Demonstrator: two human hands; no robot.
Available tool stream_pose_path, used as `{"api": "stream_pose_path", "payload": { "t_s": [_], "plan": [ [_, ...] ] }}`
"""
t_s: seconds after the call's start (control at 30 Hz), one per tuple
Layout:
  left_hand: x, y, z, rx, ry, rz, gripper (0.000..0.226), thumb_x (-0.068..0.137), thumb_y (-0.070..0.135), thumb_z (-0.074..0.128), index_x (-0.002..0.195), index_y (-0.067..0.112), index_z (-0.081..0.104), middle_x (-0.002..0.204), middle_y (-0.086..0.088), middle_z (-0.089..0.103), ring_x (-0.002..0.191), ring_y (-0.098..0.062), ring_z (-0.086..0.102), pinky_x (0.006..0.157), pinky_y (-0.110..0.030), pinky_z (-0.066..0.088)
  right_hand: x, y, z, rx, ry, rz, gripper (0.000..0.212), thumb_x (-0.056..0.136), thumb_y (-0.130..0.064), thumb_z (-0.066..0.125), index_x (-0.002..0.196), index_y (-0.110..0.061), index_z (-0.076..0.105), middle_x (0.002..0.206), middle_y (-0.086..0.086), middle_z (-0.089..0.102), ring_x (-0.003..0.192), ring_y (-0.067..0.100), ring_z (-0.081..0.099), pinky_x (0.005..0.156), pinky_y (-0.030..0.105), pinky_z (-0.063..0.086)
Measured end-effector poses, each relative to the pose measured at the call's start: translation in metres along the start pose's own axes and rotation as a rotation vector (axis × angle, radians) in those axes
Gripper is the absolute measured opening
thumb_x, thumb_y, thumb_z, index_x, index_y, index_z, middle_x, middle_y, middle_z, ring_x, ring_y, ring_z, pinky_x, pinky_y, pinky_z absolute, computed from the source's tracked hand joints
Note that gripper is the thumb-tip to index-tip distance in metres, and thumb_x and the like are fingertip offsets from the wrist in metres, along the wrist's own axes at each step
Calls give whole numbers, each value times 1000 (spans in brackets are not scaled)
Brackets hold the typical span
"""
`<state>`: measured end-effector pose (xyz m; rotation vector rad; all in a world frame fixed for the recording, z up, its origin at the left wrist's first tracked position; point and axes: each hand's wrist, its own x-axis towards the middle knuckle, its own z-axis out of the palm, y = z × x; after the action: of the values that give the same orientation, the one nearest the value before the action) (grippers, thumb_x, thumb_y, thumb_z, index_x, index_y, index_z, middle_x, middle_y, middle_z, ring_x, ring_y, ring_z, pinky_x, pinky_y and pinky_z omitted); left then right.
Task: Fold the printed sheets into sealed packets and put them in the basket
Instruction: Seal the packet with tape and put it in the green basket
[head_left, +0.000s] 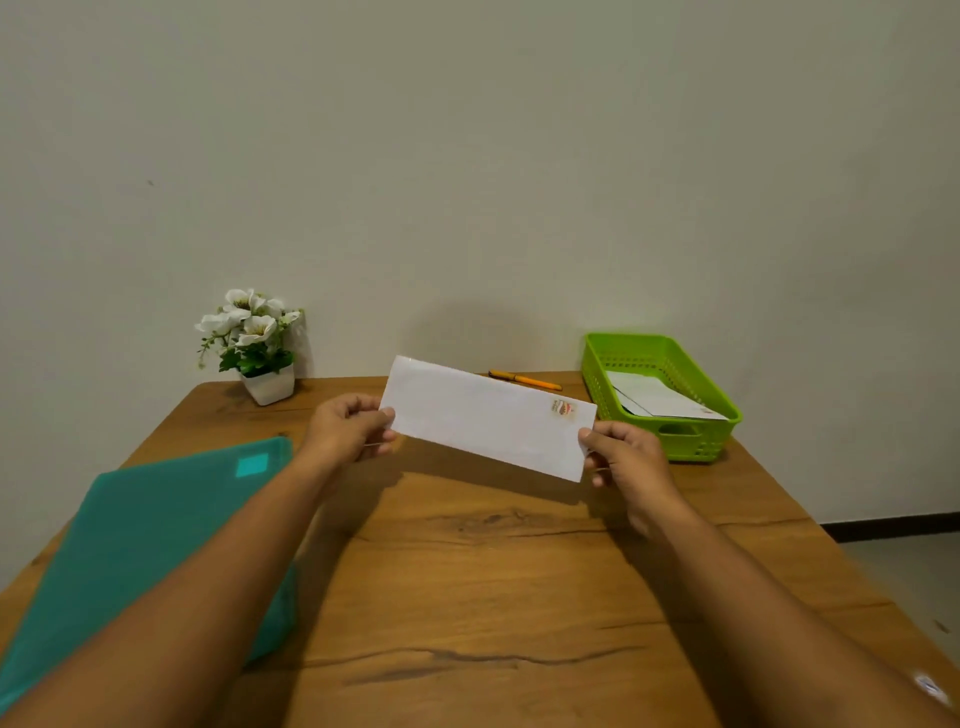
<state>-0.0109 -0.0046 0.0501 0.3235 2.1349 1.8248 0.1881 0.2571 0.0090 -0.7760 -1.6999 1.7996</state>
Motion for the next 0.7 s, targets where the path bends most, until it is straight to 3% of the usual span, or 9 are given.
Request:
{"api": "stream_pose_path", "payload": {
  "t_s": [0.17,0.27,0.37,0.57,0.7],
  "plan": [
    [21,33,53,-320,-11,-9,27,94,4,71,120,6,65,110,-18,72,85,-21,73,73,-30,63,0,-16,-33,124,82,-15,10,96,0,67,88,-6,68,73,9,67,57,13,59,43,22,49],
    [26,52,93,-367,-111,-3,40,95,6,70,133,6,58,115,-16,72,95,-24,75,84,-37,62,1,-23,-59,203,157,12,14,95,1,66,85,-9,63,72,9,66,54,13,60,44,23,52],
    [25,60,131,-240,-237,47,53,95,11,71,144,9,50,121,-12,71,103,-25,74,82,-36,61,5,-27,-86,308,259,76,10,95,1,66,91,-7,62,71,9,65,54,12,62,47,25,56],
    [6,45,206,62,-421,197,43,97,10,68,139,11,56,112,-5,67,97,-18,66,79,-32,53,18,-24,-110,490,412,187,9,95,4,63,104,2,62,78,14,69,54,15,70,48,27,59],
    [-4,23,240,509,-477,509,50,92,22,76,139,16,59,133,-2,62,120,-19,59,100,-33,48,30,-22,-103,505,447,203,4,95,5,61,95,1,61,75,16,67,48,16,70,46,28,59]
  ]
}}
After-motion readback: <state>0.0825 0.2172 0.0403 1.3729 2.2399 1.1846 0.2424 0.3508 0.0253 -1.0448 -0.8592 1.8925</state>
